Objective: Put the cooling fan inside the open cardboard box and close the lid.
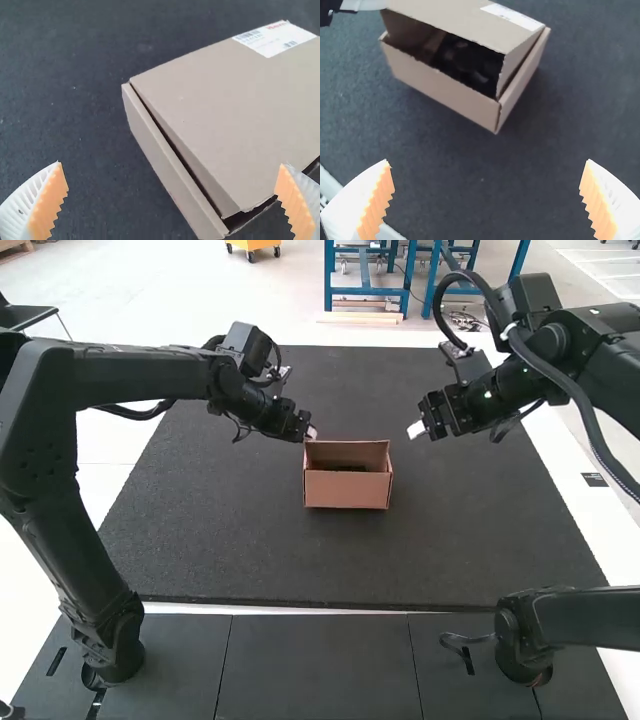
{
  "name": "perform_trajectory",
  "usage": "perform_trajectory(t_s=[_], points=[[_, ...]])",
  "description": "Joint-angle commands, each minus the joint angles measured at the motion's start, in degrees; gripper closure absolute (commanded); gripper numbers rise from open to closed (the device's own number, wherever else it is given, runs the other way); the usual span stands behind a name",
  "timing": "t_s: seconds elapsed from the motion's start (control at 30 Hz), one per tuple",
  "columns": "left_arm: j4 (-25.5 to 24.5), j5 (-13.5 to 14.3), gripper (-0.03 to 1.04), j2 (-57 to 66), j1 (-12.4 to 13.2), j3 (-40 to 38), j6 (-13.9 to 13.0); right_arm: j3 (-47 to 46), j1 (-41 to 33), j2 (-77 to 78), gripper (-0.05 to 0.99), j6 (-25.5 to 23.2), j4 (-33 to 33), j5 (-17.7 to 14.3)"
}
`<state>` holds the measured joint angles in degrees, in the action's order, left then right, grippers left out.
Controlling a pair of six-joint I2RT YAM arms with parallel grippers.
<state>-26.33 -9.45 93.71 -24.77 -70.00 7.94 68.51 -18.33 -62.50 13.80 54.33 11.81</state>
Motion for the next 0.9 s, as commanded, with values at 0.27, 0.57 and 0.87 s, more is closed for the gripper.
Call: perform_trajectory(t_s=[0.27,0.57,0.87], points=[[0.31,0.75,0.04,0.07,-1.24,1.71,-1.44,2.42,-0.66,-1.40,0.09,0.96,-0.54,0.93],[0.40,0.66,0.04,1.47,-2.82,3.29,-1.70,3.30,-0.13,-2.63,0.09,1.75,-0.71,0.93],[1.19,0.75,0.04,3.41,-3.61,4.69,-1.88,3.38,-0.04,-2.80,0.09,1.93,-0.54,1.02]])
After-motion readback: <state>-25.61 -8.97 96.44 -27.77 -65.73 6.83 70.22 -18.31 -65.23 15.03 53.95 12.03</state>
